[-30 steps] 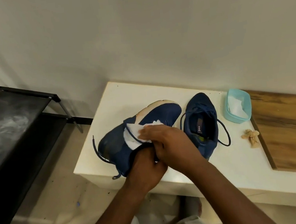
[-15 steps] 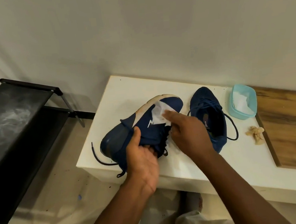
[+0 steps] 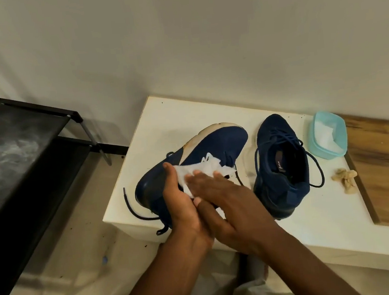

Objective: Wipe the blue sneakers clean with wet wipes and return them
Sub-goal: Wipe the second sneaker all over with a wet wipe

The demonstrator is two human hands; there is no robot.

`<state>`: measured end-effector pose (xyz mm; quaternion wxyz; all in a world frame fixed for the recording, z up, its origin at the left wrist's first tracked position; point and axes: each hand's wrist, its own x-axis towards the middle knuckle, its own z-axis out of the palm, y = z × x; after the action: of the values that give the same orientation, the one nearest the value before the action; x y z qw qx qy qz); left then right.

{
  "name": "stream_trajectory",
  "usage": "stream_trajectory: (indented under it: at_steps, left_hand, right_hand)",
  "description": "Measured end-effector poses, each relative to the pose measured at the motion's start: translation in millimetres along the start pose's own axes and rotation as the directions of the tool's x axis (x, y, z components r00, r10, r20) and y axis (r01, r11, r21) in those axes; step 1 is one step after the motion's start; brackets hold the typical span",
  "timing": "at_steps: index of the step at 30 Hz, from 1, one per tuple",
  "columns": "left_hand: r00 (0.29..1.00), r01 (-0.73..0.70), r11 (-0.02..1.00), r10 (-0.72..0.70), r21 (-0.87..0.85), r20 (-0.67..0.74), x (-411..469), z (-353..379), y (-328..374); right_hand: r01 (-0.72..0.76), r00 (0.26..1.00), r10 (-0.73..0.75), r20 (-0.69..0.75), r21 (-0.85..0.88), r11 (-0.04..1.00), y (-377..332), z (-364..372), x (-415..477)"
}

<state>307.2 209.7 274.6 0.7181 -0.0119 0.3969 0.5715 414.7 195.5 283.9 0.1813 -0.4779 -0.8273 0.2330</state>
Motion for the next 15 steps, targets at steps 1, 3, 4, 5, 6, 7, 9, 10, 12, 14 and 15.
stream_trajectory:
  at_steps: [1, 3, 4, 5, 6, 7, 9, 10, 12, 14, 15]
  left_hand:
    - [1.000, 0.029, 0.999, -0.029, 0.015, -0.006, 0.8, -0.4, 0.5]
    - [0.998, 0.059, 0.998, -0.059, 0.021, 0.004, 2.3, 1.0, -1.7]
    - [0.999, 0.051, 0.999, -0.051, 0.008, -0.009, 1.9, 3.3, -2.3]
    - [0.999, 0.036, 0.999, -0.036, 0.003, -0.024, 2.1, 5.2, -2.5]
    - [0.999, 0.026, 1.000, -0.026, -0.001, -0.028, 2.1, 6.5, -1.6]
    - [0.999, 0.030, 1.000, -0.030, -0.005, -0.011, 1.9, 7.6, -0.3]
    - [0.999, 0.046, 0.999, -0.046, 0.020, -0.001, 1.7, 7.4, 2.7]
    - [0.998, 0.057, 0.997, -0.056, 0.050, -0.018, 2.3, 5.9, 3.0]
    - [0.997, 0.079, 0.995, -0.078, 0.063, -0.026, 2.3, 5.6, 2.8]
    - [0.998, 0.056, 0.998, -0.056, 0.012, -0.017, 0.1, 9.4, 1.0]
    - [0.999, 0.031, 1.000, -0.031, -0.002, -0.027, 0.2, 10.9, -0.5]
  right_hand:
    - [0.020, 1.000, -0.020, -0.002, -0.015, 1.000, 1.2, 1.0, -1.8]
    - [-0.032, 0.997, 0.026, -0.078, -0.070, 0.997, 17.5, -0.7, 2.5]
    - [-0.098, 0.988, 0.086, -0.129, -0.090, 0.991, 26.1, -2.9, 5.5]
    - [-0.166, 0.975, 0.150, -0.165, -0.093, 0.982, 32.5, -4.8, 8.0]
    - [-0.209, 0.965, 0.193, -0.178, -0.080, 0.975, 34.2, -5.7, 8.9]
    - [-0.209, 0.965, 0.197, -0.172, -0.054, 0.976, 31.6, -4.7, 7.8]
    - [-0.106, 0.986, 0.105, -0.128, 0.002, 0.994, 17.4, -0.4, 0.8]
    - [-0.044, 0.994, 0.045, -0.095, 0.010, 0.999, 10.5, 2.5, -3.3]
    - [0.005, 0.996, -0.006, -0.087, -0.008, 1.000, 9.5, 4.8, -4.0]
    - [-0.083, 0.986, 0.077, -0.146, -0.037, 0.996, 23.2, 1.2, 5.0]
    - [-0.148, 0.978, 0.140, -0.157, -0.045, 0.988, 29.7, -2.4, 10.5]
